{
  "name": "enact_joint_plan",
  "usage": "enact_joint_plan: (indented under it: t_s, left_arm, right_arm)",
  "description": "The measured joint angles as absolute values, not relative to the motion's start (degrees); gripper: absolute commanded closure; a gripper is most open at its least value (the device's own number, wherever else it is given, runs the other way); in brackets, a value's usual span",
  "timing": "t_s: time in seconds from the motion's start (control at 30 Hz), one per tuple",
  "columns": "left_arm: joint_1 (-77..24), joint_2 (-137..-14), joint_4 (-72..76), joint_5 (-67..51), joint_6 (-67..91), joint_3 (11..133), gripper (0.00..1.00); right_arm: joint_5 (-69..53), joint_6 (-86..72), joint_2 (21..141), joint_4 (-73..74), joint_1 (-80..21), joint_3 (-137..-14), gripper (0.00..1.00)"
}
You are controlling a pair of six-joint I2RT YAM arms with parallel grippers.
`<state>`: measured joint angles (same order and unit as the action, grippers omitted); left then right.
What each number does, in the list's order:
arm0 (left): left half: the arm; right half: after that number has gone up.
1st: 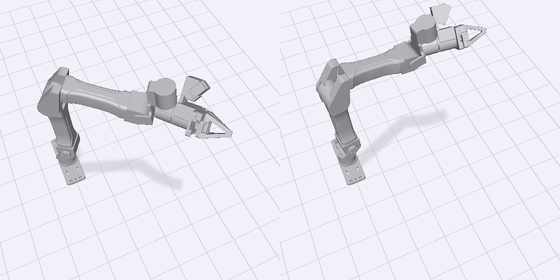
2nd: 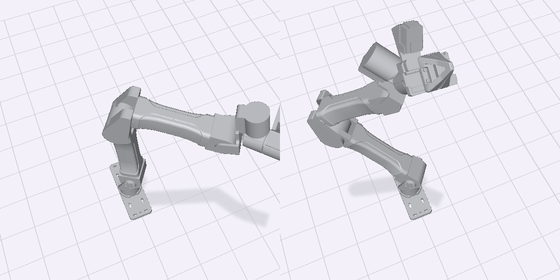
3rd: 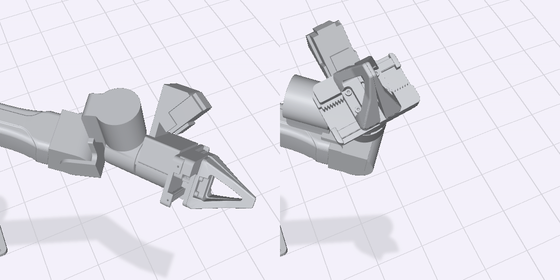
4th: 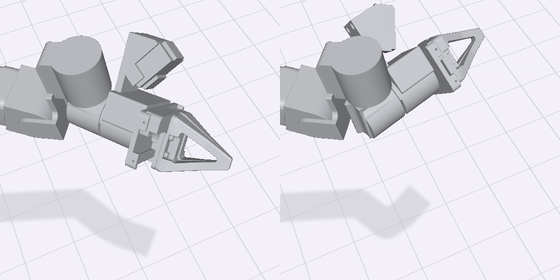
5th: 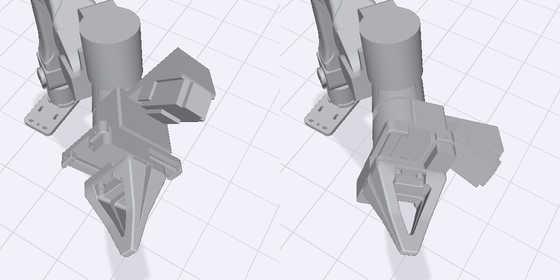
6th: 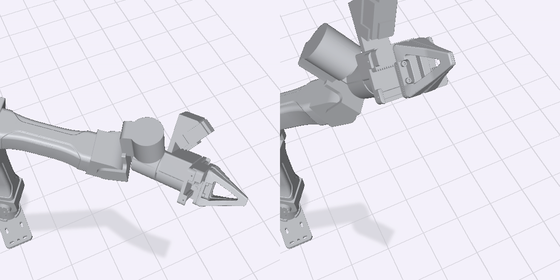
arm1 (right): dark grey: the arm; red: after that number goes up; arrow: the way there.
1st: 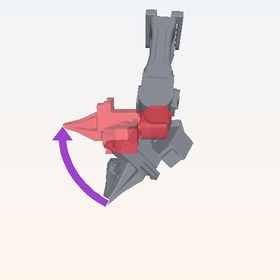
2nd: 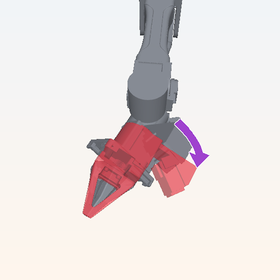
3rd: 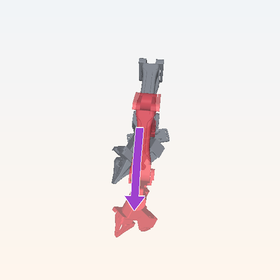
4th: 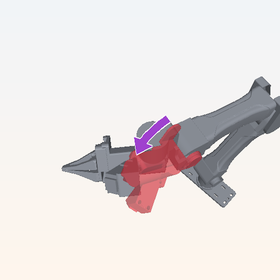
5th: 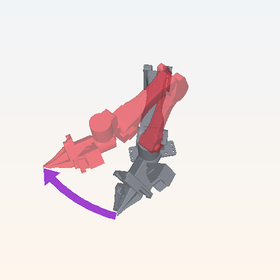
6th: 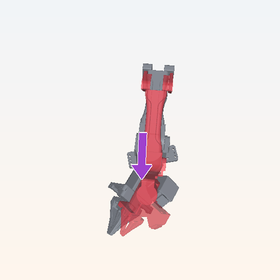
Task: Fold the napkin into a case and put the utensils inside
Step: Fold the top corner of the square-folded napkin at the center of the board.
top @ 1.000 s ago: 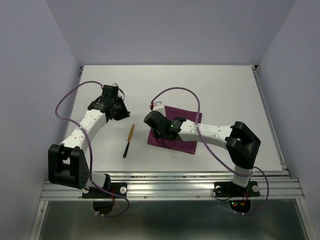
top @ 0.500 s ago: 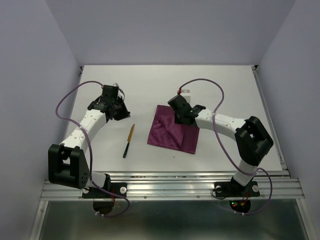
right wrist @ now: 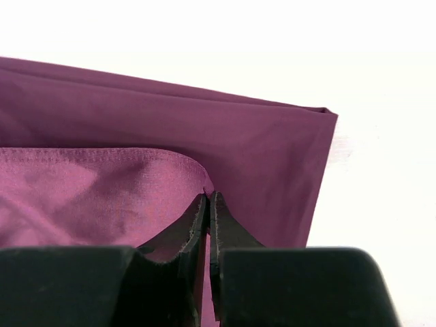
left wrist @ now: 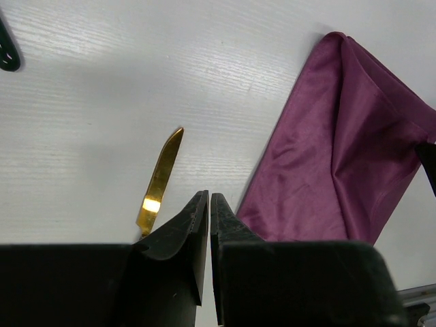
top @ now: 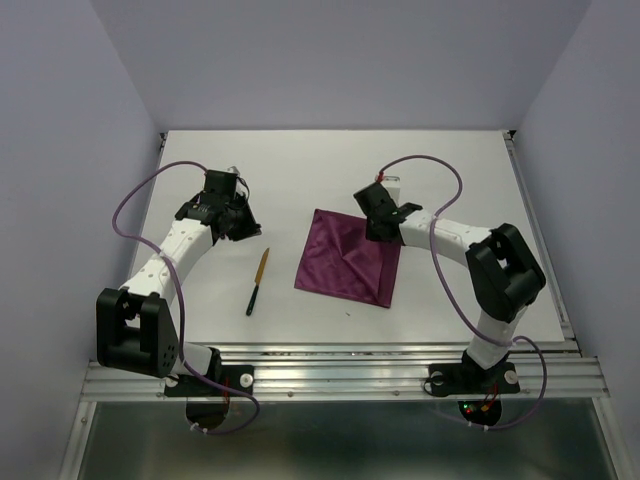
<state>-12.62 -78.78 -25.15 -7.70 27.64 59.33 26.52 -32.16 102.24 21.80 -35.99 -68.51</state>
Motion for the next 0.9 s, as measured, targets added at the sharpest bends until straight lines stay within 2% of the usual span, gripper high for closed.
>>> enact_joint_plan:
  t_s: [0.9]
  left_arm:
    - [-12.62, -80.47, -25.12, -8.58, 27.00, 59.35, 0.83]
  right_arm:
    - [28.25, -29.93, 105.80, 21.52, -33.06, -70.00, 0.92]
